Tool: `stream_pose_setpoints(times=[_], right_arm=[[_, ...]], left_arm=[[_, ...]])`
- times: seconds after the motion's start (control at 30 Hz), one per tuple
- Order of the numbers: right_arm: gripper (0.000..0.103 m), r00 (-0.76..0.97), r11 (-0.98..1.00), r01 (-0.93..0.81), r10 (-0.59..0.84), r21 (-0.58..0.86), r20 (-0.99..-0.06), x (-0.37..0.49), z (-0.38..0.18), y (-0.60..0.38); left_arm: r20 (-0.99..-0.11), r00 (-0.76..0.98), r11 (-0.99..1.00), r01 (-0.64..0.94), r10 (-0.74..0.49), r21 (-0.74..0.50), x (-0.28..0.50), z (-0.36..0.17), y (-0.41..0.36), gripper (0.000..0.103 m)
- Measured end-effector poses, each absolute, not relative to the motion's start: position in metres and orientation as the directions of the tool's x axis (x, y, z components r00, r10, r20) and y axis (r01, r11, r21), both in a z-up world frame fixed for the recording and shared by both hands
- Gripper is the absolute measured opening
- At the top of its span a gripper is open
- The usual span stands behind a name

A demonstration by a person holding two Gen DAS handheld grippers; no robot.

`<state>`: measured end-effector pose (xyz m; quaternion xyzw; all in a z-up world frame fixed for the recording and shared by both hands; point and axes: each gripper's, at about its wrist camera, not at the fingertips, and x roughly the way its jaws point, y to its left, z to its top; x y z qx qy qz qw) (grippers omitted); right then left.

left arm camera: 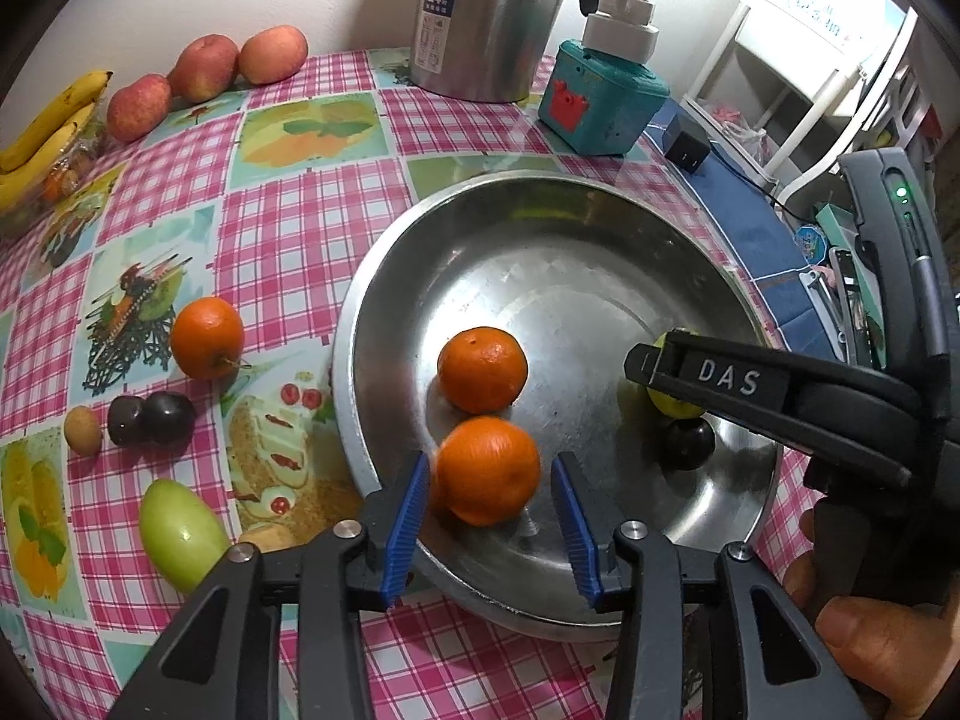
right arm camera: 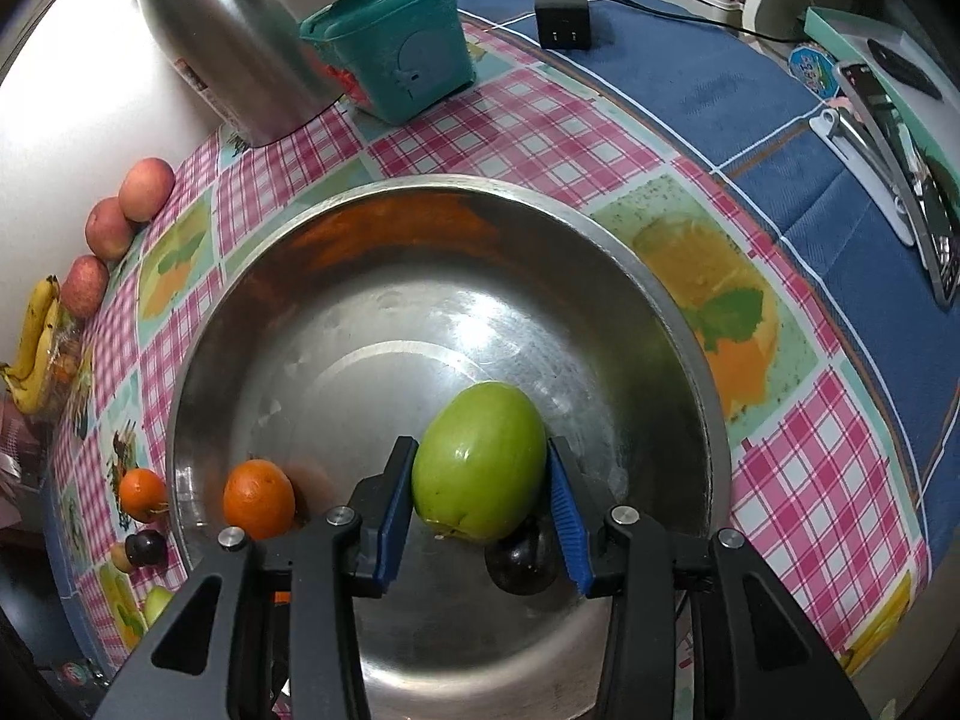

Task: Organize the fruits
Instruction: 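Lower and open the left tool in the bowl while the right tool releases the green apple, then move the open left tool from the bowl toward the green apple on the tablecloth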

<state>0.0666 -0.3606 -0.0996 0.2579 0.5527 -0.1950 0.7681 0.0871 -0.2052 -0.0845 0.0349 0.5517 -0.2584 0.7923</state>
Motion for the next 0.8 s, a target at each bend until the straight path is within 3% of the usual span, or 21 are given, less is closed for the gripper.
stream_pose_setpoints(times=[0.4,0.43,0.5,0.8], right_arm=[[0.045,0.305,0.803,0.576,-0.040,0.151,-0.951,0.070,-0.097,-0.359],[0.046,0.308,0.804,0.575,-0.044,0.149,-0.950,0.070,-0.096,-0.360],[0.067,0.317,0.805,0.575,-0.057,0.144,-0.947,0.069,-0.093,-0.360],[0.069,0.330,0.819,0.558,-0.074,0.132,-0.941,0.070,-0.087,-0.357]], left_arm=[[-0.877,0.286,0.865,0.442,-0.387,-0.238,0.088,-0.070,-0.199,0.049],[-0.874,0.290,0.866,0.437,-0.390,-0.242,0.089,-0.068,-0.198,0.051],[-0.870,0.295,0.871,0.420,-0.395,-0.253,0.091,-0.065,-0.193,0.053],[-0.886,0.306,0.916,0.311,-0.349,-0.253,0.104,-0.059,-0.169,0.061]])
